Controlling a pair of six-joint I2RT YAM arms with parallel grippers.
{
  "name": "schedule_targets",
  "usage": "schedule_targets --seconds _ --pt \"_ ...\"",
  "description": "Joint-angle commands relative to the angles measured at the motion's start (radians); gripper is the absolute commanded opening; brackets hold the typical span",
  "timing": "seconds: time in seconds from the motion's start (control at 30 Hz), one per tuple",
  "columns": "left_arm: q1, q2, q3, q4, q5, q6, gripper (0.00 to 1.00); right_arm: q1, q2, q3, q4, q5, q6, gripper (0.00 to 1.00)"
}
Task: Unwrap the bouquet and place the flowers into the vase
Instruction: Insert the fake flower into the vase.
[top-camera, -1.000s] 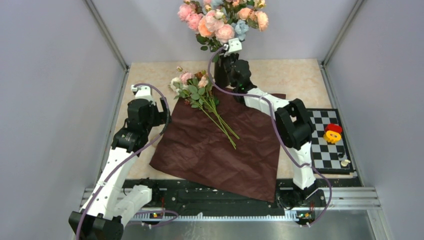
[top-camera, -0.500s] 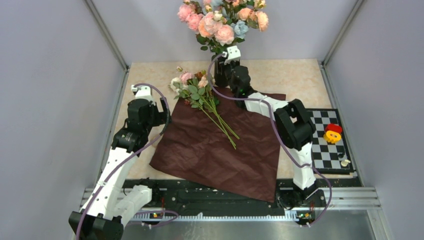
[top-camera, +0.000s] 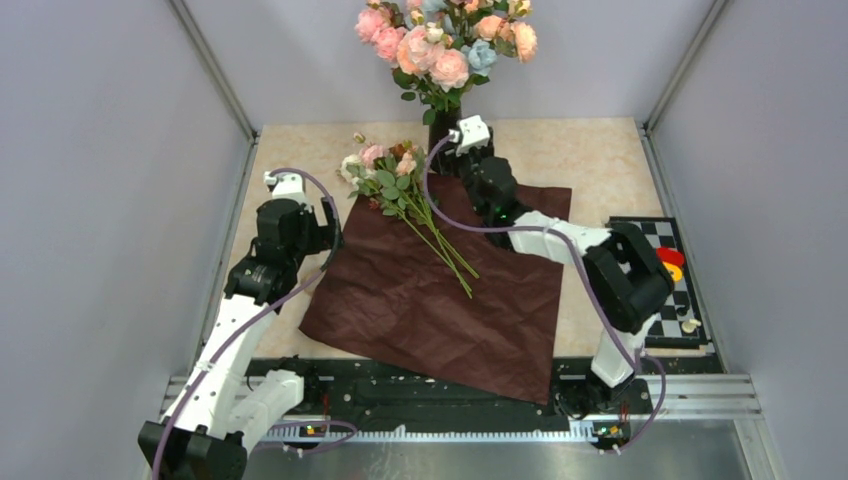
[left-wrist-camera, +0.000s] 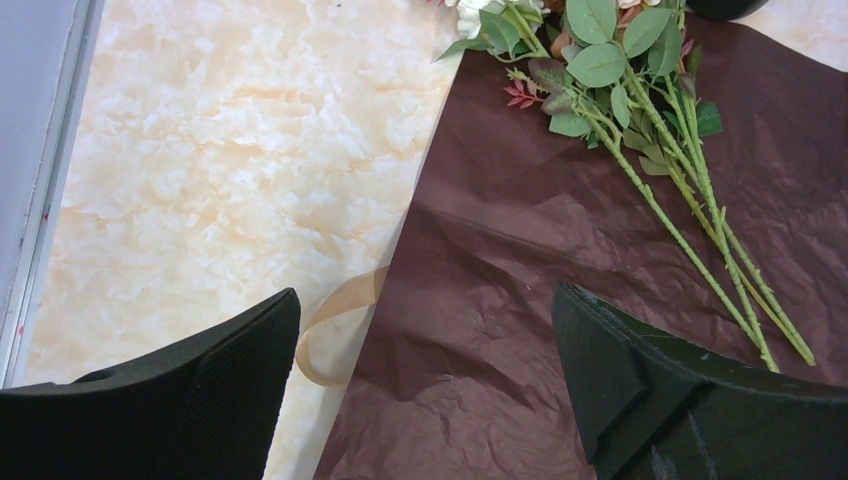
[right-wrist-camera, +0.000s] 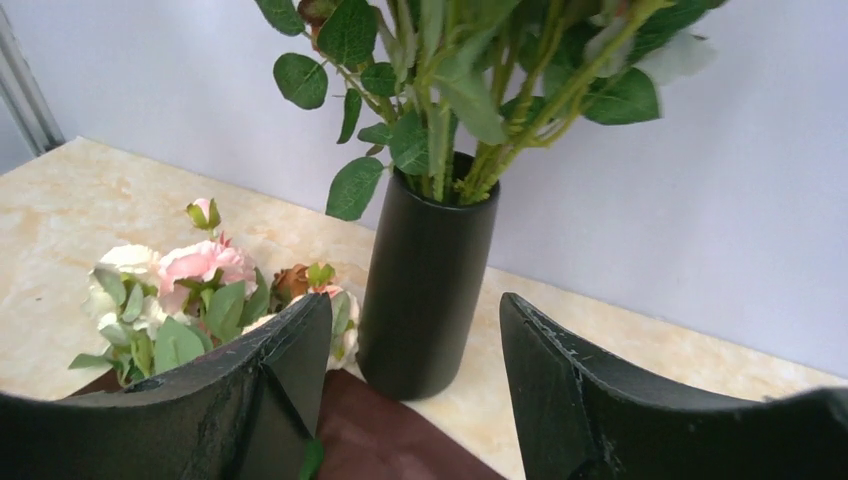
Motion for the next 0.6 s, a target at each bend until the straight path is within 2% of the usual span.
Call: schedule_targets --seconds 0.0,0.13,0.23,0.4,0.57 --pt "0.003 0.008 -0.005 0.041 0.019 0.011 0.99 0.008 -0.218 -0.102 -0.039 0.012 0.074 0.65" --pt "0.003 0.038 0.013 0.04 0.071 0.0 0.99 0.007 -0.361 -0.168 -0.245 -0.041 0.165 0.67" --pt "0.003 0.062 0.03 0.035 0.152 -0.068 0.99 0.007 -0.451 -0.199 -0.423 -0.088 0.237 0.67" --pt "-0.012 0.085 -0.016 0.121 0.288 -0.276 0.99 -0.016 -0.594 -0.245 -0.68 -0.114 0.354 0.67" --pt "-0.094 0.14 -0.1 0.286 0.319 -0.491 0.99 -0.137 -0.69 -0.268 -0.853 -0.212 0.458 0.67"
